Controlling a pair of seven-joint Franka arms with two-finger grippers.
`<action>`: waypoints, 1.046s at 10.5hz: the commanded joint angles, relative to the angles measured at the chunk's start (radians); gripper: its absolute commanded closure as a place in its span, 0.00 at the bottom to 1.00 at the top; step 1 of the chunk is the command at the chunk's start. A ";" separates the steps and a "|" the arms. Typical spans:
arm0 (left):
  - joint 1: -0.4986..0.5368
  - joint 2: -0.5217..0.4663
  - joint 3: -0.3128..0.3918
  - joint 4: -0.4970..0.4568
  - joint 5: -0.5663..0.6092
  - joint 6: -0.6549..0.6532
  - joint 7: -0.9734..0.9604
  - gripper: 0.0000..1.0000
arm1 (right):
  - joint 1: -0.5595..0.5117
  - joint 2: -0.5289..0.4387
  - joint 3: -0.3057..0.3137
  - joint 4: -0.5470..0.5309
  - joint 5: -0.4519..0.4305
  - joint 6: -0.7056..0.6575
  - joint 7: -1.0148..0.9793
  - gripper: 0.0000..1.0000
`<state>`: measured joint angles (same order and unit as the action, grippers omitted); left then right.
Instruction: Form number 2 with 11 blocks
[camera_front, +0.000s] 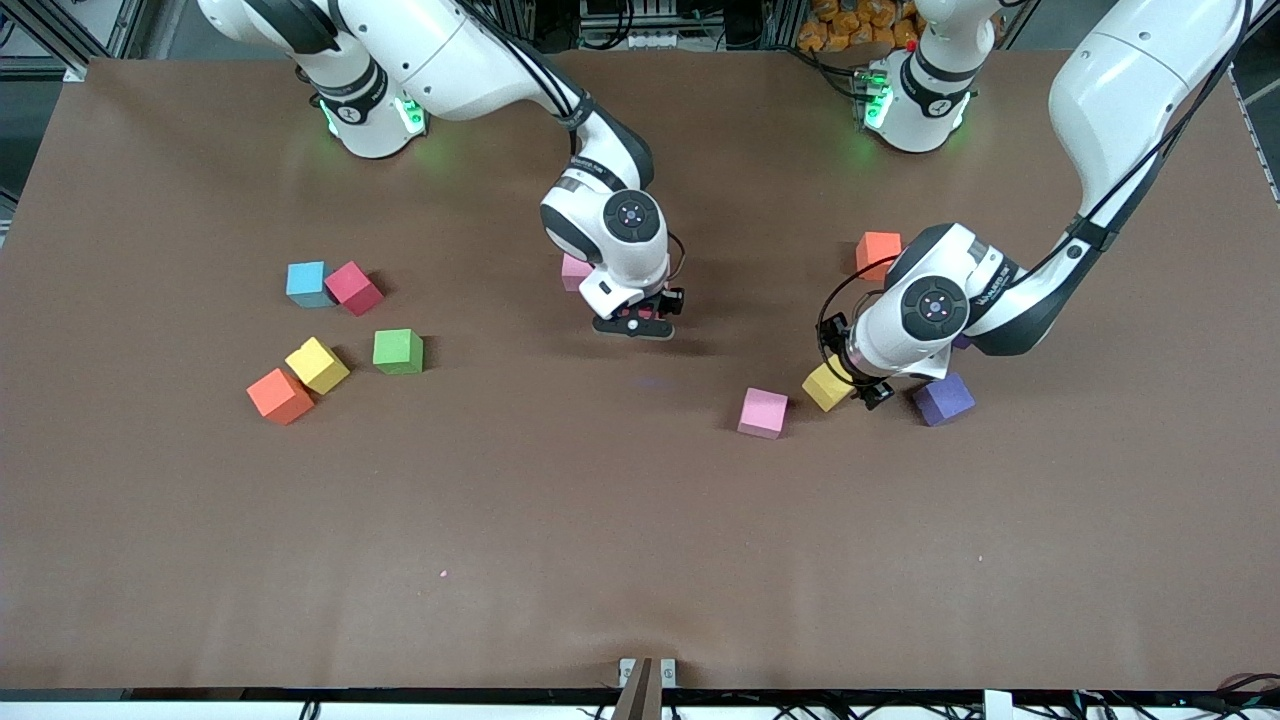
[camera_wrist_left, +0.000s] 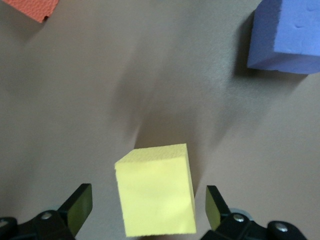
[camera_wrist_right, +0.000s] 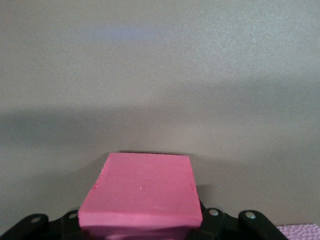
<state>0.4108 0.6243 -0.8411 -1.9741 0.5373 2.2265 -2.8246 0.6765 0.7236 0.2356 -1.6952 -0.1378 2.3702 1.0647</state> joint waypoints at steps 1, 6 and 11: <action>-0.018 0.037 -0.004 -0.005 0.133 0.010 -0.347 0.00 | 0.014 0.033 -0.010 0.034 -0.016 0.000 -0.026 0.72; -0.065 0.054 0.028 0.001 0.138 0.016 -0.424 0.00 | 0.008 0.033 -0.009 0.034 -0.009 0.000 -0.032 0.58; -0.158 0.054 0.122 0.021 0.138 0.031 -0.521 0.00 | 0.003 0.031 -0.009 0.034 0.000 -0.003 -0.032 0.58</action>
<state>0.2795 0.6739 -0.7122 -1.9511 0.5864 2.2508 -2.8903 0.6767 0.7267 0.2343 -1.6906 -0.1369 2.3697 1.0356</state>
